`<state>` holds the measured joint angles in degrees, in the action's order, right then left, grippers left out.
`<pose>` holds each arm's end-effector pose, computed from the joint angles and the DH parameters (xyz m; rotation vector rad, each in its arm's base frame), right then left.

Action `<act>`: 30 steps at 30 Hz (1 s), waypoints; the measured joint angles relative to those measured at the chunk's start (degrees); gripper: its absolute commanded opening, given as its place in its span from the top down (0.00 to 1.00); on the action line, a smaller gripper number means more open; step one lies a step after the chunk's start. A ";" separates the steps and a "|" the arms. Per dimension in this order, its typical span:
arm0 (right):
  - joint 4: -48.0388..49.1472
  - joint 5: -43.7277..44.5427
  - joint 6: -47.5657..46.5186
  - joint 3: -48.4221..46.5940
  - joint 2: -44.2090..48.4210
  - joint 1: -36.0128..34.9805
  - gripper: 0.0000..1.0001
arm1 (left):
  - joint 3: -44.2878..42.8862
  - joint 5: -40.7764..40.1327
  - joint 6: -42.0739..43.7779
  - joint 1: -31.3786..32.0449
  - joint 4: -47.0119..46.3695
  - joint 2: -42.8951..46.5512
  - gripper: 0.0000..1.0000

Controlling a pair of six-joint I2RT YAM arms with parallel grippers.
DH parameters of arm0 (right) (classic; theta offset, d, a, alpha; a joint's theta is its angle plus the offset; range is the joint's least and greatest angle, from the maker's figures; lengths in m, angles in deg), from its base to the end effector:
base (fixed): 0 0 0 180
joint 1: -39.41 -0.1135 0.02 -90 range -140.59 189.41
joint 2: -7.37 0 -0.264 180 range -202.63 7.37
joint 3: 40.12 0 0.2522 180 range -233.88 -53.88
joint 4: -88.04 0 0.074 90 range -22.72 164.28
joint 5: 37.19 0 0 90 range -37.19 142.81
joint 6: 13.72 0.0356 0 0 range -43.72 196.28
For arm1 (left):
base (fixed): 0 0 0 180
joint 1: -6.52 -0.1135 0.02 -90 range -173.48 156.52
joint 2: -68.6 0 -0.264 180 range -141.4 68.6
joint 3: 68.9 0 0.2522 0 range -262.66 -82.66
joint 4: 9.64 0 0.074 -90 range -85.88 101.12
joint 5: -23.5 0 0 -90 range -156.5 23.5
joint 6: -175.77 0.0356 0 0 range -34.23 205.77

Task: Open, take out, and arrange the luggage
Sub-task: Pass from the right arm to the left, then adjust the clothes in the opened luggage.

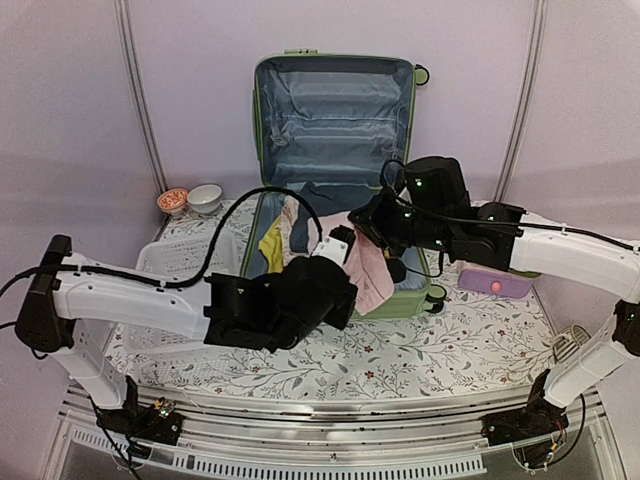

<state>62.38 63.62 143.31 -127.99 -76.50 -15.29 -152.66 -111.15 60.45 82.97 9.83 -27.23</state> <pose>0.2046 0.2774 0.3534 0.3671 2.1164 1.1723 0.1129 -0.3617 0.2714 0.4299 1.9196 -0.3357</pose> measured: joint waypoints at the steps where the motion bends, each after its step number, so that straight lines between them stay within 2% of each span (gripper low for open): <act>1: -0.24 0.39 -0.87 -0.04 0.04 0.22 0.86 | 0.22 0.83 0.74 -0.39 0.81 1.16 1.00; 9: -1.09 -2.56 -6.67 0.39 1.75 5.70 0.82 | 0.37 12.44 9.46 -7.91 8.52 14.01 1.00; 16: 0.17 -7.23 -16.17 5.75 5.95 8.61 0.65 | 0.15 25.86 17.49 -19.19 13.84 20.39 1.00; 23: 0.11 -23.26 -38.32 10.71 8.15 10.93 0.48 | -2.21 32.87 24.81 -26.27 17.68 20.28 1.00; 30: -2.64 -30.80 -53.55 13.86 9.11 11.65 0.36 | -2.93 34.14 30.18 -27.43 18.62 20.28 1.00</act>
<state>59.73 32.82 89.76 -114.13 -67.39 -3.64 -155.59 -77.01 90.63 55.54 28.46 -6.95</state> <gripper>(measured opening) 0.591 0.034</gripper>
